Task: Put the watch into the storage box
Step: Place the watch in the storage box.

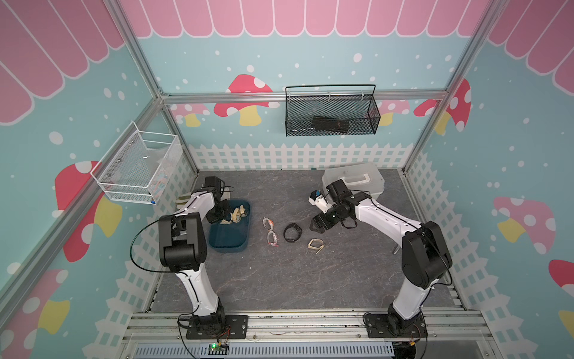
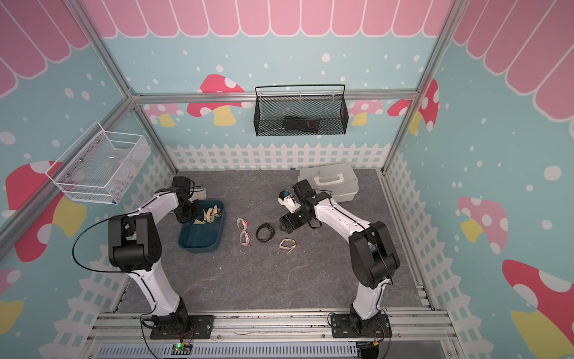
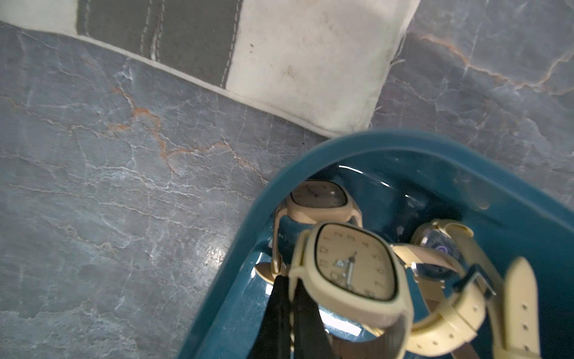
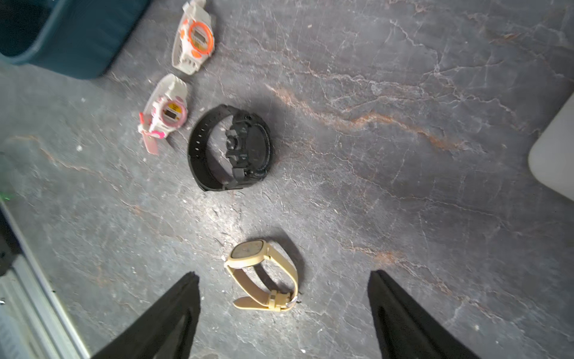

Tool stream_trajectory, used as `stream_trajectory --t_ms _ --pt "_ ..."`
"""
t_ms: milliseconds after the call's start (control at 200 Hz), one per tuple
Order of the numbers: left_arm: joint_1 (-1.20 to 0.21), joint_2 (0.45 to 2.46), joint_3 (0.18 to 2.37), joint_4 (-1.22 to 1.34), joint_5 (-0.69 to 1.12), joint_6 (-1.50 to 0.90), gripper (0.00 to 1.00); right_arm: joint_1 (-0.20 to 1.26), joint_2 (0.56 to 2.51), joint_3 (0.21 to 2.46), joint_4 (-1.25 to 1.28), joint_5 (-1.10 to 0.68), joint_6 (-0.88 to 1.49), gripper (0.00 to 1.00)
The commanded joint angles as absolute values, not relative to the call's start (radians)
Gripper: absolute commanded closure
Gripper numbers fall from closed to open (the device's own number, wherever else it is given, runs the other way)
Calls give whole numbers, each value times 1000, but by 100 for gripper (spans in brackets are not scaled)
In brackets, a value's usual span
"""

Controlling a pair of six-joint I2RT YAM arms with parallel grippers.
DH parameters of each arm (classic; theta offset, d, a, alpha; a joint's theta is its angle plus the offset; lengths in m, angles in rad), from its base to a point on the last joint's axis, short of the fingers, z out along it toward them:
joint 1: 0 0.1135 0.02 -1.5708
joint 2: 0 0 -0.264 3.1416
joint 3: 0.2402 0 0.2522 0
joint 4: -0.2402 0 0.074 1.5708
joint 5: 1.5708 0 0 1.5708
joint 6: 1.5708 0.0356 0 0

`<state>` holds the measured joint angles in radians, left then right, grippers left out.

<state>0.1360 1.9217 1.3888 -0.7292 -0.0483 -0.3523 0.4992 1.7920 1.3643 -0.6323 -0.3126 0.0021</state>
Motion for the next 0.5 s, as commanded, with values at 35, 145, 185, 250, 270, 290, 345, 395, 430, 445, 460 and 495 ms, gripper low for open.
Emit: stream_trajectory --t_ms 35,145,185,250,270,290,345,395,430,445,460,495 --pt "138 1947 1418 -731 -36 -349 100 550 1819 1367 -693 -219 -49 16" --pt "138 1939 1414 -730 -35 -342 96 564 1804 1321 -666 -222 -48 18" --pt "138 1936 1412 -729 -31 -339 89 565 1790 1301 -653 -233 -51 18" --pt "136 1930 1414 -729 -26 -339 82 571 1761 1264 -622 -246 -60 20" --pt "136 1928 1414 -729 -25 -337 81 573 1751 1253 -613 -248 -62 19" --pt "135 1925 1414 -730 -25 -337 79 575 1743 1243 -605 -252 -63 20" --pt "132 1914 1414 -730 -25 -336 75 578 1722 1218 -587 -274 -66 20" --pt "129 1901 1412 -731 -28 -334 73 581 1700 1195 -568 -296 -66 20" --pt "126 1889 1411 -731 -31 -336 72 581 1686 1180 -557 -306 -67 20" --pt "127 1884 1410 -731 -31 -336 71 582 1683 1174 -553 -308 -69 20" --pt "126 1879 1409 -731 -33 -336 70 585 1678 1169 -549 -309 -71 20" --pt "125 1866 1408 -731 -34 -338 69 587 1669 1158 -544 -310 -77 20"
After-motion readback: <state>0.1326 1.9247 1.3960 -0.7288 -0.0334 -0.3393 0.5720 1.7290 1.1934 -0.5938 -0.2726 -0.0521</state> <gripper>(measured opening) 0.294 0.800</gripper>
